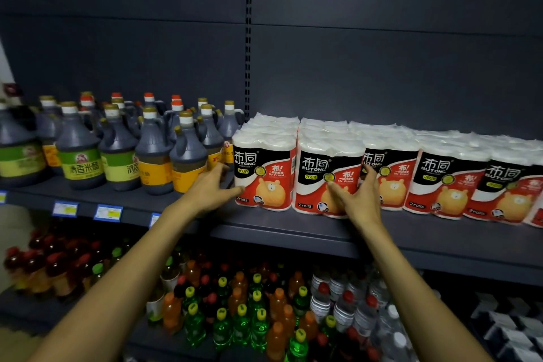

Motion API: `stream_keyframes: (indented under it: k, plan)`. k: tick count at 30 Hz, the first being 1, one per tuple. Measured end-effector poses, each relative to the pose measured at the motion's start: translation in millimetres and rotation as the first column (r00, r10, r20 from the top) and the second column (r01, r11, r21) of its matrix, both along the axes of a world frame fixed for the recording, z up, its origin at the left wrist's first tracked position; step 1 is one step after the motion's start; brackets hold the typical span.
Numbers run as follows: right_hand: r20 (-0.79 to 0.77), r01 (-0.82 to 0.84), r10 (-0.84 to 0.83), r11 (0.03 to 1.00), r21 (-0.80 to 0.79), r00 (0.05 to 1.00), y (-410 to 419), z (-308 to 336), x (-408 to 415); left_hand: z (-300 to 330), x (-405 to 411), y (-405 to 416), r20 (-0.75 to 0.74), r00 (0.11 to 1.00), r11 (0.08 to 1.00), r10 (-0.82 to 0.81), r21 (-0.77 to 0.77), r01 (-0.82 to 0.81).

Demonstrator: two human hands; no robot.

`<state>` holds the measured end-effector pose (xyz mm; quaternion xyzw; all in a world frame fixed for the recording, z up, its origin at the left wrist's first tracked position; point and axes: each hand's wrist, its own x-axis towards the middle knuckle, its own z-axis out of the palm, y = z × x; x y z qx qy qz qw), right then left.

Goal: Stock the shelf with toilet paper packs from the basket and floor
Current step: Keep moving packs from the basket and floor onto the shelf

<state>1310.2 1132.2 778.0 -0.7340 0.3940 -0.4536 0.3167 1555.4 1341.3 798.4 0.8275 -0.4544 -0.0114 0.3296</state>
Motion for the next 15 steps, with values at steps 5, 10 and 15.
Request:
stream_keyframes:
  k: [5,10,15]
  plan:
    - [0.178,0.082,-0.049,0.979,-0.185,0.983,39.6,1.4,-19.2,-8.1,-13.7,24.8,0.047,0.998,0.995,0.046,-0.086,-0.042]
    - [-0.079,-0.525,0.519,0.844,-0.108,0.851,95.3,-2.4,4.3,-27.8,-25.6,75.3,0.037,0.990,0.977,0.133,-0.170,-0.125]
    - [-0.404,-0.811,0.758,0.582,0.063,0.512,159.4,-41.9,66.8,-72.4,-34.4,161.9,-0.054,0.962,0.961,0.266,-0.065,-0.269]
